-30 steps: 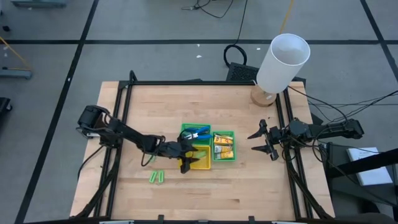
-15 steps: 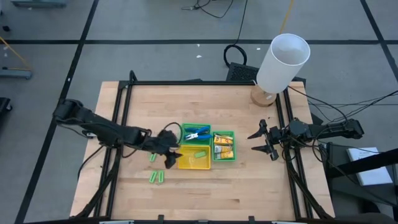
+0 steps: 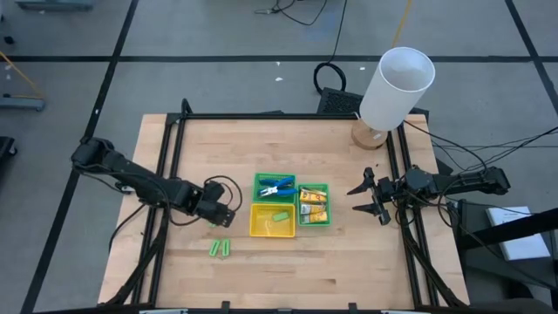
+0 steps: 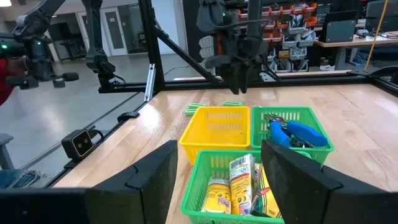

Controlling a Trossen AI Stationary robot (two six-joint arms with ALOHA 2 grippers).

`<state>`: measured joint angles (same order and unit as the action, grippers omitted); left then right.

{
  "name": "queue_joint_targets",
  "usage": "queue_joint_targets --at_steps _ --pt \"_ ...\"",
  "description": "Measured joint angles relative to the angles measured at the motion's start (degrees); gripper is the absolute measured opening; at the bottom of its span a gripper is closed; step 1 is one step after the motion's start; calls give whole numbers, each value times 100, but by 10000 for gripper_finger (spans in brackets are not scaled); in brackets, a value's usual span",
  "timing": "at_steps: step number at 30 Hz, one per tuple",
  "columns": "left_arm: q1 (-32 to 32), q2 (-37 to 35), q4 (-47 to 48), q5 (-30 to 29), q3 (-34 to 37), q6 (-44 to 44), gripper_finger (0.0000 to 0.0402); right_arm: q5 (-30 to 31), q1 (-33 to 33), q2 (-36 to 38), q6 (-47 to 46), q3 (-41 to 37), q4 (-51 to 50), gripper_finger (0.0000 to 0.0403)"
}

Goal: Pick & Place School Supplies
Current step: Put the green eraser into the yellow bin

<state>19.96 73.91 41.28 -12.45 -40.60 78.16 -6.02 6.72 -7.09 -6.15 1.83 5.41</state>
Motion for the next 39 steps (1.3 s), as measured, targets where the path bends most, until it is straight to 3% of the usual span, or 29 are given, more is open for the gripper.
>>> queue_joint_targets --at_steps 7,15,18,31,35,39 --pt "196 260 232 263 -4 748 140 2 -1 0 -1 1 0 226" --pt "285 606 258 348 -4 754 102 2 0 2 0 0 0 226" --pt "285 700 37 79 -4 635 94 1 -1 0 0 2 0 226" --pt "167 747 -1031 308 -4 -425 118 1 -1 2 0 1 -2 226" --pt "123 747 -1005 887 -4 -105 120 0 0 2 0 2 -2 226" --pt "79 747 -242 1270 -4 591 120 2 -2 2 0 2 -2 226"
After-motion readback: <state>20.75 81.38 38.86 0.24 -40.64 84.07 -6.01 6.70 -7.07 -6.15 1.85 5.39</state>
